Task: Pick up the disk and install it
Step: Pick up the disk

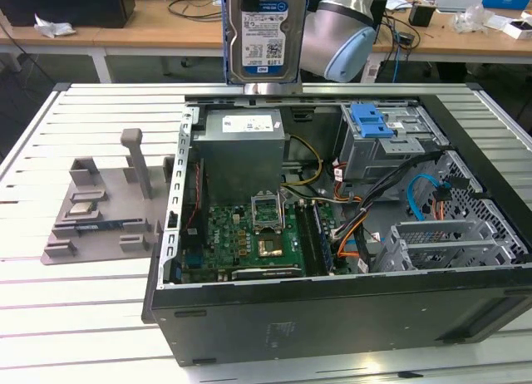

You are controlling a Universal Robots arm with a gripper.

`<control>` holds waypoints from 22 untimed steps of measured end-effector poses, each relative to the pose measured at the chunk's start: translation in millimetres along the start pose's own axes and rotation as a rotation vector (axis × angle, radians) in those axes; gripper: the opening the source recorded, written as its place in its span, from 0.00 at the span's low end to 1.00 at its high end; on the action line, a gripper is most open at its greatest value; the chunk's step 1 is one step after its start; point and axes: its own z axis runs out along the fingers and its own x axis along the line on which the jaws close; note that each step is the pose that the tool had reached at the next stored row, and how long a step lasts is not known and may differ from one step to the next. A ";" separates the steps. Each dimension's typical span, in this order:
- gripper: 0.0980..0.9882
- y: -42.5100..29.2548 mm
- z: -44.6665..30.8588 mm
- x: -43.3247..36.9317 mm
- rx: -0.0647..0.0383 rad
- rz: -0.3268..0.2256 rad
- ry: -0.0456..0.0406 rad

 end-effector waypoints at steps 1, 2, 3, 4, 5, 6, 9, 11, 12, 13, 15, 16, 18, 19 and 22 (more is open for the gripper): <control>0.31 -0.3 -0.1 4.6 0.000 0.000 -0.0032; 0.31 -0.2 -0.3 12.0 0.000 0.000 -0.0032; 0.31 0.0 -0.5 20.5 0.000 0.000 -0.0033; 0.31 0.3 -0.8 30.4 0.000 0.000 -0.0033; 0.31 0.3 -0.9 35.4 0.000 0.000 -0.0033; 0.31 0.4 -1.0 38.5 0.000 0.000 -0.0033; 0.31 0.5 -1.2 47.7 0.000 0.000 -0.0033; 0.31 0.6 -1.3 51.9 0.000 0.000 -0.0033; 0.31 0.6 -1.3 55.7 0.000 0.000 -0.0033; 0.31 0.6 -1.4 59.4 0.000 0.000 -0.0032; 0.31 0.7 -1.4 66.8 0.000 0.000 -0.0033; 0.31 0.7 -1.4 68.9 0.000 0.000 -0.0033; 0.31 0.6 -1.5 78.5 0.000 0.000 -0.0033; 0.31 0.6 -1.5 81.1 0.000 0.000 -0.0033; 0.31 0.5 -1.6 89.2 0.000 0.000 -0.0033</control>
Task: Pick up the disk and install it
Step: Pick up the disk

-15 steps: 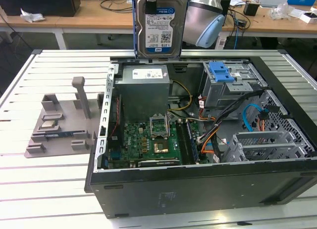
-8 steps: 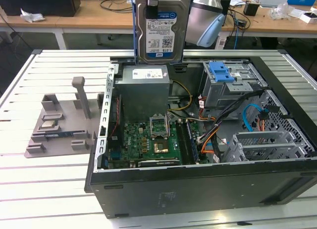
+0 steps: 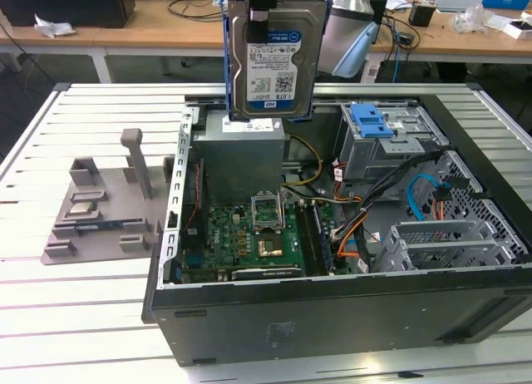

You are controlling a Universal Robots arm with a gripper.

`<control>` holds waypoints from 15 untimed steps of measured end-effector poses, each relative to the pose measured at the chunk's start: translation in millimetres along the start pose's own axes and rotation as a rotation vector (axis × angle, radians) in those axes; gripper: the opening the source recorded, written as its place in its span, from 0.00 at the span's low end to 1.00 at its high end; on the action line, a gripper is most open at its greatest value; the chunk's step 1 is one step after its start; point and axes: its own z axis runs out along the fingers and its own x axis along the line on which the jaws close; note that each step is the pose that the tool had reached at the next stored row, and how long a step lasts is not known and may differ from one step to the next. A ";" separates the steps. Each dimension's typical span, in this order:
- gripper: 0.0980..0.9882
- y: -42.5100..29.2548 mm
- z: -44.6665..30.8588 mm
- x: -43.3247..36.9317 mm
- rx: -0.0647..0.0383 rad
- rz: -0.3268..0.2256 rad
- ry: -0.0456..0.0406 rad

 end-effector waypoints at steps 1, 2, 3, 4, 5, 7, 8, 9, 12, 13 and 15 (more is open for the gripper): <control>0.31 -0.1 0.0 2.7 0.000 0.000 -0.0001; 0.31 -0.2 -0.1 6.2 0.000 0.000 0.0001; 0.31 -0.3 -0.2 8.0 0.000 0.000 0.0001; 0.31 -0.3 -0.1 10.7 0.000 0.000 0.0000; 0.31 -0.3 -0.3 17.8 0.000 0.000 0.0000; 0.31 -0.2 -0.6 32.9 0.000 0.000 0.0001; 0.31 -0.1 -0.7 38.8 0.000 0.000 -0.0001; 0.31 -0.1 -0.8 44.0 0.000 0.000 0.0001; 0.31 0.0 -1.1 58.8 0.000 0.000 0.0000; 0.31 0.0 -1.1 61.3 0.000 0.000 0.0000; 0.31 0.0 -1.3 69.8 0.000 0.000 0.0000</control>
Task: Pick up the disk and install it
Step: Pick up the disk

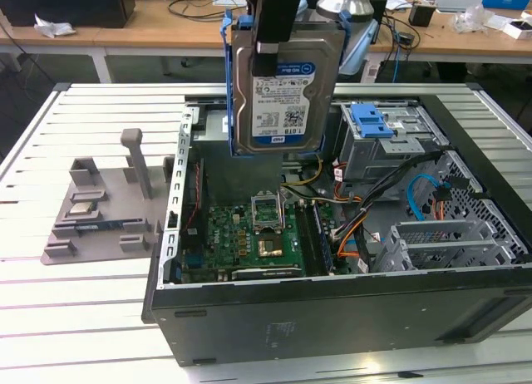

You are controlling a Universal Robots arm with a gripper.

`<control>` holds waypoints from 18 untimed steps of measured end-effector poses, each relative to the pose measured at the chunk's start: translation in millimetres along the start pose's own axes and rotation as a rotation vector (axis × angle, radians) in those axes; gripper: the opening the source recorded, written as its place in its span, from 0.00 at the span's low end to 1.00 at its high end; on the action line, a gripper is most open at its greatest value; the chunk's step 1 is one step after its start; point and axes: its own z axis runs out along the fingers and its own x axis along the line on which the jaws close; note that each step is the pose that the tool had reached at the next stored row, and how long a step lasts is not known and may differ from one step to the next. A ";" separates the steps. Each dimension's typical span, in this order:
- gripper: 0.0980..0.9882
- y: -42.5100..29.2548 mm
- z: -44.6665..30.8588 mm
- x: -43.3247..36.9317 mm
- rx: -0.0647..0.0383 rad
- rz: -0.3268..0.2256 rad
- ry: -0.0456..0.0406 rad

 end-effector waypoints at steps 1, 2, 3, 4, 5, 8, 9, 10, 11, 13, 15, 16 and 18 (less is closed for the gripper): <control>0.31 0.0 -0.1 2.9 0.000 0.000 0.0000; 0.31 0.0 -0.1 6.5 0.000 0.000 -0.0001; 0.31 0.0 -0.1 9.0 0.000 0.000 -0.0001; 0.31 0.0 -0.2 13.8 0.000 0.000 0.0000; 0.31 0.0 -0.4 21.2 0.000 0.000 0.0000; 0.31 -0.1 -0.7 37.6 0.000 0.000 0.0000; 0.31 -0.1 -0.7 40.7 0.000 0.000 0.0000; 0.31 -0.1 -0.8 43.6 0.000 0.000 0.0000; 0.31 -0.1 -0.8 47.1 0.000 0.000 0.0000; 0.31 0.0 -1.1 56.1 0.000 0.000 0.0000; 0.31 0.1 -1.2 64.8 0.000 0.000 0.0000; 0.31 0.2 -1.3 70.0 0.000 0.000 0.0001; 0.31 0.4 -1.5 80.6 0.000 0.000 -0.0001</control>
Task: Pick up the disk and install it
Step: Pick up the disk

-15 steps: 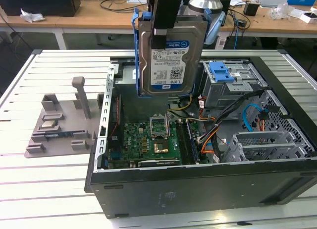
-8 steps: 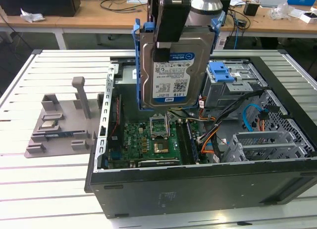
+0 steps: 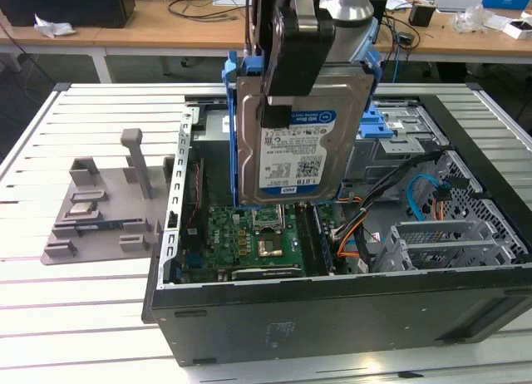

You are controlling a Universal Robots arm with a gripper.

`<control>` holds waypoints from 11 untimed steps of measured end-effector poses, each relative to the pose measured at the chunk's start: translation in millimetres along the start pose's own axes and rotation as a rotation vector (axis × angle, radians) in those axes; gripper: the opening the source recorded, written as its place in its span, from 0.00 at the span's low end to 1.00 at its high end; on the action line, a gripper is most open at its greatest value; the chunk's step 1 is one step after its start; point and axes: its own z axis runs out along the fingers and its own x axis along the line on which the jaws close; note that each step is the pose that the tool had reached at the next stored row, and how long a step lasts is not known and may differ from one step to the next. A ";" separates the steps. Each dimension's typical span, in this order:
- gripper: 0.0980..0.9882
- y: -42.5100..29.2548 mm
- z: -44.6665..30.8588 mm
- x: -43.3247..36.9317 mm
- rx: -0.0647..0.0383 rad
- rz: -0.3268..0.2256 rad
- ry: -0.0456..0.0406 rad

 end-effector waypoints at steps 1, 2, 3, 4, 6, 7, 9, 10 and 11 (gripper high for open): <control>0.31 -0.3 -0.1 5.6 0.000 0.000 0.0001; 0.31 -1.0 -0.1 9.4 0.000 0.000 0.0000; 0.31 -3.2 -0.2 13.2 -0.001 0.000 0.0001; 0.31 -5.4 -0.1 15.0 -0.001 0.000 0.0001; 0.31 -12.6 -0.1 18.1 -0.001 0.000 0.0000; 0.31 -20.2 0.0 20.1 -0.002 0.000 -0.0001; 0.31 -28.8 0.0 21.8 -0.002 0.000 0.0000; 0.31 -38.4 0.2 23.6 -0.002 0.000 -0.0001; 0.31 -42.2 0.3 24.2 -0.002 0.000 -0.0003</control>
